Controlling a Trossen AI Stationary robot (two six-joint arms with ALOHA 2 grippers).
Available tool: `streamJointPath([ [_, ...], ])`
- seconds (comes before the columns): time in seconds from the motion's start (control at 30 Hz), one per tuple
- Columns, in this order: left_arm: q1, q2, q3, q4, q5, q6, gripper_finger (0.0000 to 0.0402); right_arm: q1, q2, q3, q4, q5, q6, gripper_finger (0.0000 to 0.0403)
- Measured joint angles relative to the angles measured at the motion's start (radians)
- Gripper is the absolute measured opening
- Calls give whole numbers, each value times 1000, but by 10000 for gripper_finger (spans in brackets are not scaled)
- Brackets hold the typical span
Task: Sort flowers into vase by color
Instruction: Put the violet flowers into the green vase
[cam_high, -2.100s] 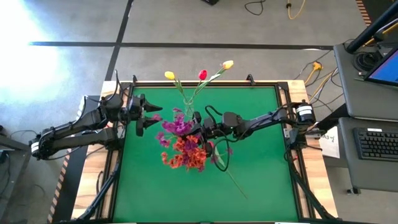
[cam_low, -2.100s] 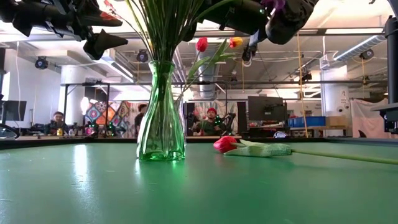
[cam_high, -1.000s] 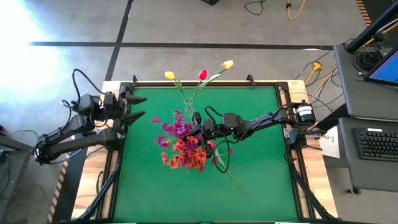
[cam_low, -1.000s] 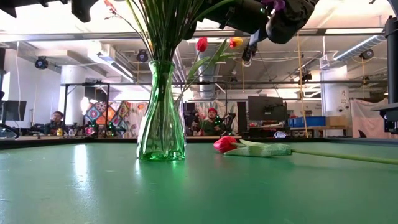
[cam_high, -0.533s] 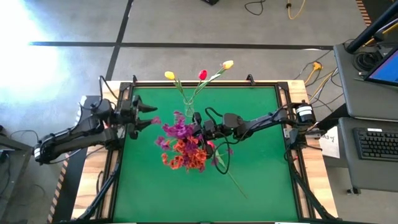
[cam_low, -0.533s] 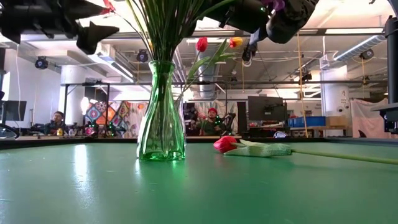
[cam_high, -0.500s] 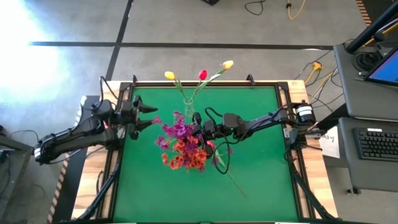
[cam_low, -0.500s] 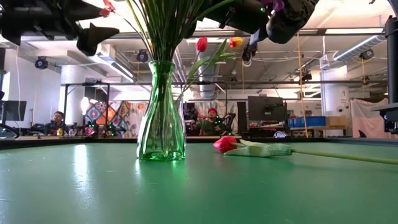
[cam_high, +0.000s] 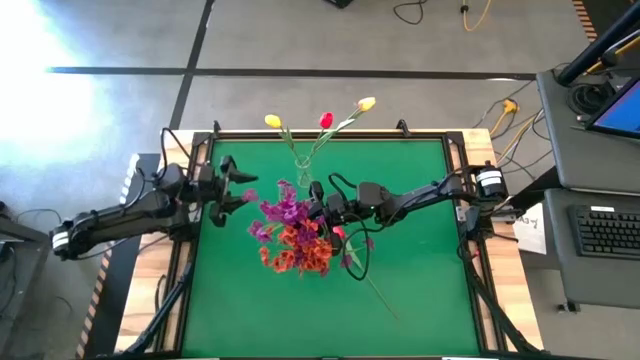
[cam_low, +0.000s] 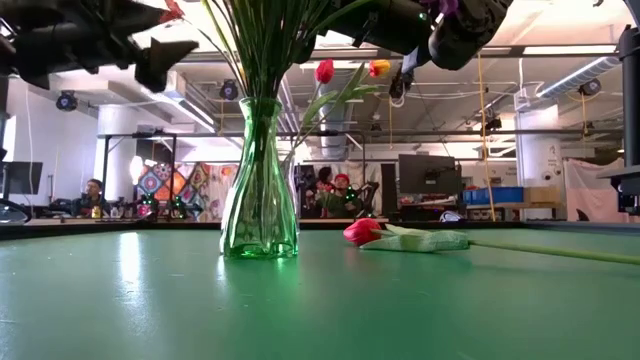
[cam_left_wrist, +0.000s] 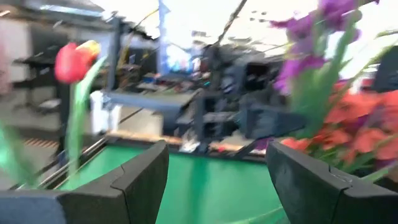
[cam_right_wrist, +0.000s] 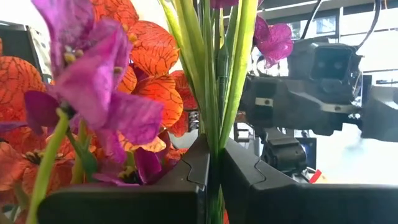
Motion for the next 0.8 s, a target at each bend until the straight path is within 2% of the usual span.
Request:
streamJointPath([
  [0.07,-18,32,0,70,25,-2,255,0,0,0,0,0,-1,18],
  [0.8,-212,399,2,657,25,17,260,0,0,0,-8,0,-11,18],
])
